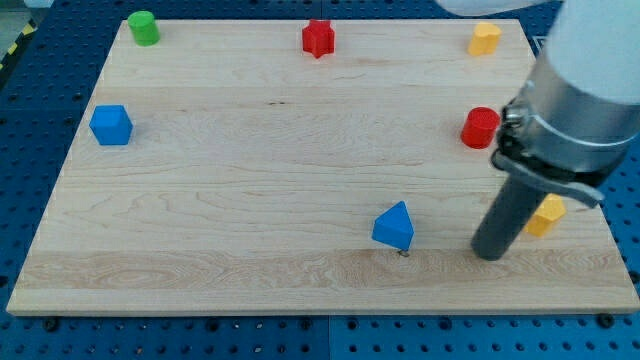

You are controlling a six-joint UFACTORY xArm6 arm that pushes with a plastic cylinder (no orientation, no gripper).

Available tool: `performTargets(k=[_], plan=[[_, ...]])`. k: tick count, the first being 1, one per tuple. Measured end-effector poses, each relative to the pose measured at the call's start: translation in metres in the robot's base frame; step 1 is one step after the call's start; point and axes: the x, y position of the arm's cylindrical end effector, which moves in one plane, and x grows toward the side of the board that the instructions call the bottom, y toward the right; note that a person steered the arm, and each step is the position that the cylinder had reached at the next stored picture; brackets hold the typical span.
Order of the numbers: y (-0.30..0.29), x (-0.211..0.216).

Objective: Move the blue triangle towards the bottom left

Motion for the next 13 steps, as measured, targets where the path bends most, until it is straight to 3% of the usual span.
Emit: performTargets(k=[2, 5, 8, 9, 11, 13], plan=[[-0.063, 0.001], [-0.056, -0.02], [-0.17, -0.023], [-0.178, -0.023], [-0.127, -0.032], [-0.199, -0.053]])
